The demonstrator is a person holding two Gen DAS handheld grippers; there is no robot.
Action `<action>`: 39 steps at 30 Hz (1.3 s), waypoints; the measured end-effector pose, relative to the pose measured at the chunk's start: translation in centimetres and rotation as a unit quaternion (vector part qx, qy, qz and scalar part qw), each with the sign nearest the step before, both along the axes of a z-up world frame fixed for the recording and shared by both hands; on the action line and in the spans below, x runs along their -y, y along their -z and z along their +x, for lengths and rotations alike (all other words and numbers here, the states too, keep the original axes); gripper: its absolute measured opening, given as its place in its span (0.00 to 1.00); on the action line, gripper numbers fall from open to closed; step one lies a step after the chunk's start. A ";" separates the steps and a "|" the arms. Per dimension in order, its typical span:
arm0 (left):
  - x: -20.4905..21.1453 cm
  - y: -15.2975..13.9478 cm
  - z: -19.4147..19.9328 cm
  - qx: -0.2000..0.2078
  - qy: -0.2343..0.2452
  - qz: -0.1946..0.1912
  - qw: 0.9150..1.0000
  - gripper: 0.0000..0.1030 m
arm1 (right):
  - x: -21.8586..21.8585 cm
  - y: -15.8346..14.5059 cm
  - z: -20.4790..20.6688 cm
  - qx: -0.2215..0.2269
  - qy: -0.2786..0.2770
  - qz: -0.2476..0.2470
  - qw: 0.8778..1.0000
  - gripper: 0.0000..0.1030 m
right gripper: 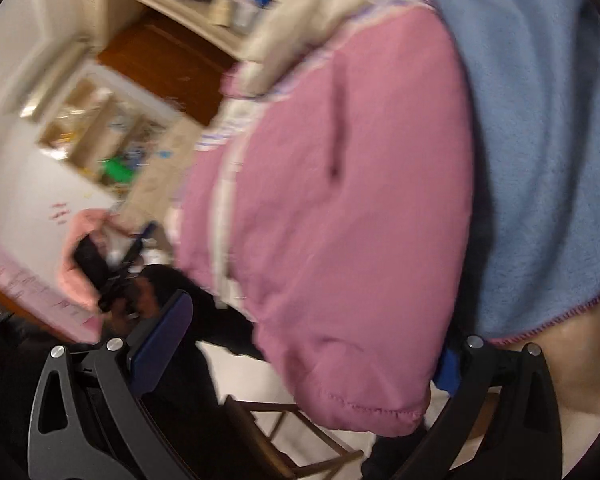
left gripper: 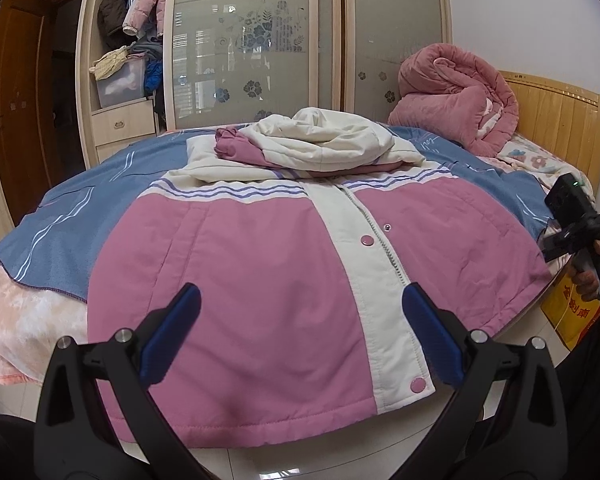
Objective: Fold large clothes
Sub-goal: 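Move the right tool to the jacket's pink side panel near the hem, then grasp the pink hem with the right tool while the left tool grasps the hem beside it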
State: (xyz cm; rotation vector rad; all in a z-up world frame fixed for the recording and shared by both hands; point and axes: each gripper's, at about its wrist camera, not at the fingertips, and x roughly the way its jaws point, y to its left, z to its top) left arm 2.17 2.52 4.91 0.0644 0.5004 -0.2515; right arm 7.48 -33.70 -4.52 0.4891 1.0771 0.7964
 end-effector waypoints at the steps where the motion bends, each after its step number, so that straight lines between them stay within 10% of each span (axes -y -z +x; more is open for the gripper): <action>1: 0.0 0.0 -0.1 0.001 0.000 0.002 1.000 0.98 | -0.6 -0.1 -0.2 0.012 -0.001 -0.018 1.000 0.99; 9: -0.6 -0.3 -0.3 0.005 -0.009 -0.002 1.000 0.98 | -0.8 -0.9 -1.6 0.071 0.068 -0.097 0.990 0.39; 32: -6.1 -1.1 0.4 -0.005 -0.037 -0.016 0.999 0.98 | -1.3 -5.5 -2.9 0.093 0.148 -0.003 0.985 0.06; 39: -14.7 0.1 4.5 -0.125 -0.037 -0.075 0.989 0.98 | -1.2 -6.5 -2.8 0.103 0.144 0.022 0.984 0.06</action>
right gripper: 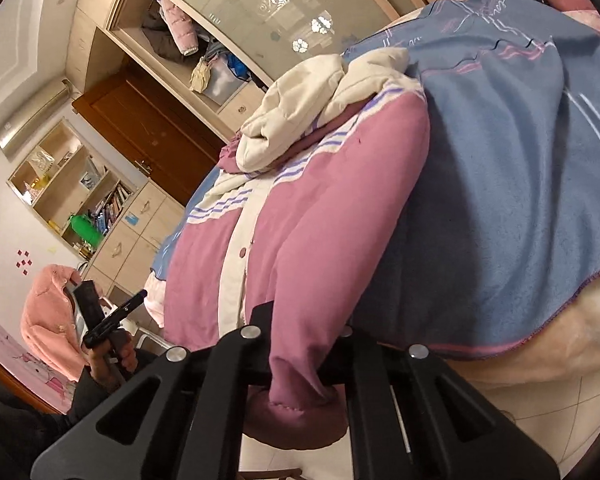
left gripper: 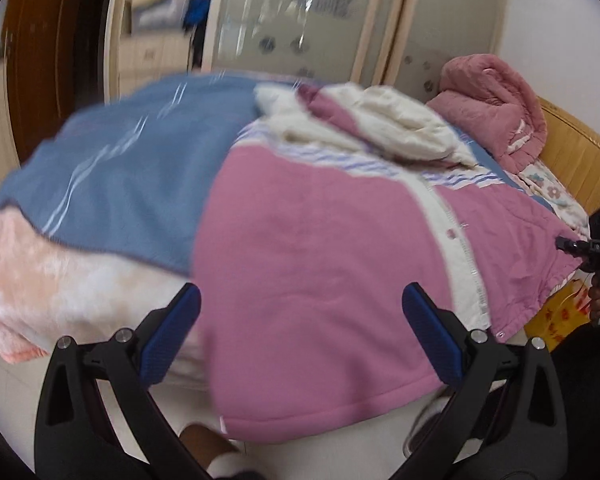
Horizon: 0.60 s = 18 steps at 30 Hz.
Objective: Fold large clothes
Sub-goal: 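Grasp the pink hem with the right tool while the left tool grasps the hem beside it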
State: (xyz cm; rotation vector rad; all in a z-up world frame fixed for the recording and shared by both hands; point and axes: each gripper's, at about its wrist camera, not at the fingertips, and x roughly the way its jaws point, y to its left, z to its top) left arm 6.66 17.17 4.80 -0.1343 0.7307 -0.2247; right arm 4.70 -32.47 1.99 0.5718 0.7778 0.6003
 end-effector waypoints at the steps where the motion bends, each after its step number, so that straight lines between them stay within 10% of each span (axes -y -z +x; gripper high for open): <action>1: -1.0 0.4 0.7 -0.016 -0.004 -0.003 1.000 0.98 | -0.1 -0.1 0.0 0.002 0.000 -0.002 1.000 0.06; 7: -4.9 3.1 4.4 -0.092 0.011 -0.064 0.994 0.98 | -0.2 -0.3 0.1 0.003 -0.003 -0.001 1.000 0.06; 18: -1.9 4.6 5.4 -0.110 0.094 -0.065 0.987 0.89 | -0.4 -0.2 0.1 -0.001 -0.001 -0.001 1.000 0.06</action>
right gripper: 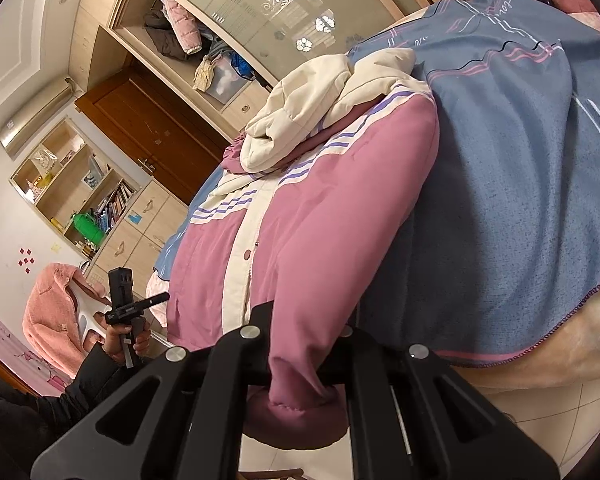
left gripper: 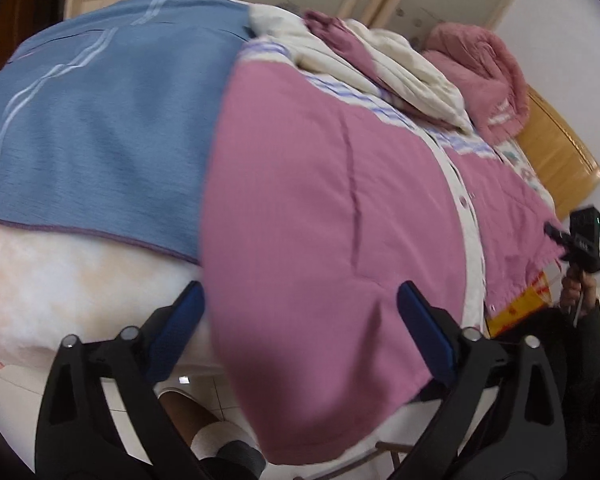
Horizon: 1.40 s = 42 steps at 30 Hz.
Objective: Fold large clothes
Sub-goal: 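Grasp the pink hem with the right tool while the left tool grasps the hem beside it, then lift the hem with both tools and fold it up toward the collar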
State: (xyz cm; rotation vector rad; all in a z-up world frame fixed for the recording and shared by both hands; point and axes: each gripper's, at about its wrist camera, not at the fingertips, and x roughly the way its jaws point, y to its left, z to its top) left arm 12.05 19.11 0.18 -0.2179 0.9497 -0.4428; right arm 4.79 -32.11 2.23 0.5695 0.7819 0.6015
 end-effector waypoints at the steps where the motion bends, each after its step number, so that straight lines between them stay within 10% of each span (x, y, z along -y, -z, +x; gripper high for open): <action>1: 0.3 0.1 -0.2 -0.002 0.008 0.000 1.000 0.84 | 0.0 0.0 0.0 0.000 0.000 0.001 1.000 0.06; 8: -0.5 0.3 -0.5 -0.019 -0.011 -0.019 1.000 0.32 | -0.1 0.1 0.0 -0.003 0.000 0.001 1.000 0.06; 14: -1.0 0.7 -0.7 -0.044 -0.006 -0.041 0.998 0.33 | -0.1 0.2 0.0 -0.004 -0.002 0.001 1.000 0.07; 17: -1.6 1.6 -1.0 -0.076 -0.013 -0.075 0.994 0.73 | -0.1 0.2 0.1 -0.004 -0.005 0.001 1.000 0.07; 22: 0.6 2.0 -3.1 -0.049 0.005 -0.045 0.998 0.73 | -0.1 0.2 0.1 -0.003 -0.007 0.001 1.000 0.07; 30: 1.6 2.1 -3.4 -0.054 0.019 -0.073 0.996 0.14 | 0.3 0.6 0.1 -0.010 -0.010 0.012 1.000 0.07; 42: 1.4 -3.8 -4.0 0.046 0.061 -0.246 0.966 0.07 | 0.8 0.2 0.4 0.002 -0.023 0.089 0.996 0.07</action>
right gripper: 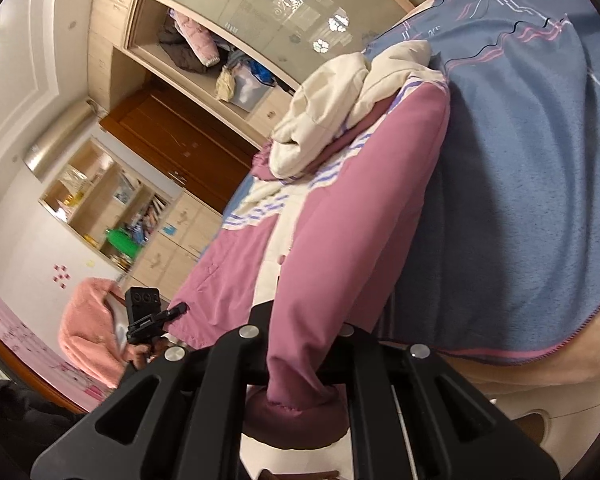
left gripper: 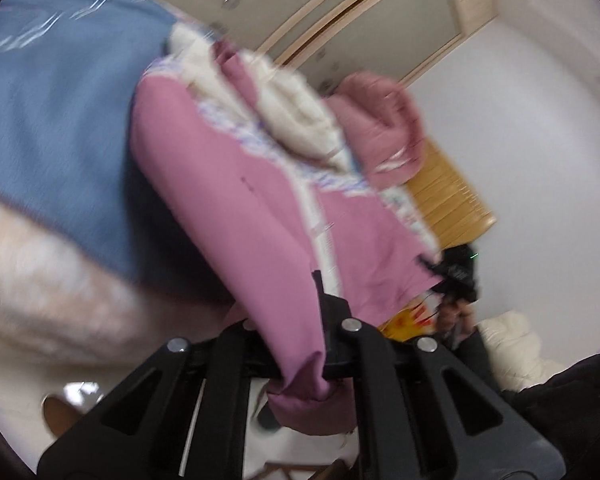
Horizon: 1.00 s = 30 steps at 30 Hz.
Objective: Fold large clothes
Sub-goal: 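Lift the hem with both tools and fold it up toward the collar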
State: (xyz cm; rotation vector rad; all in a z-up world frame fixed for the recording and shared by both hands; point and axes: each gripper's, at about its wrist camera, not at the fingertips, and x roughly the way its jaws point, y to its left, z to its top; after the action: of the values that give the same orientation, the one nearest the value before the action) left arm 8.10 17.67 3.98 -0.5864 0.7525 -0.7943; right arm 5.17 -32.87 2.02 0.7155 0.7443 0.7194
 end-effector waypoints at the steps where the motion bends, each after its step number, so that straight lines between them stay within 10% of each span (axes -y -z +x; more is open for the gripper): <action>1: 0.4 -0.6 0.1 0.010 -0.002 0.003 1.000 0.08 | 0.1 0.0 0.0 0.000 0.001 0.005 1.000 0.07; 8: 3.7 -2.8 0.7 0.057 -0.040 0.071 0.995 0.07 | -0.5 -1.3 0.3 0.024 0.006 0.018 1.000 0.07; 17: 8.0 -4.9 2.1 0.108 -0.100 0.220 0.964 0.07 | -1.1 -2.9 1.2 0.063 0.013 0.045 0.997 0.07; 30: 8.9 -7.8 4.7 0.134 -0.119 0.247 0.952 0.07 | -0.4 -5.0 3.8 0.075 0.023 0.095 0.992 0.07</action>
State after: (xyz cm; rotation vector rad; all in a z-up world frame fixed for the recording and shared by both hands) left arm 12.76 8.77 11.79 -0.1087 0.5850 -0.4233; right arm 8.96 -32.45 7.05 0.8386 0.5237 0.7991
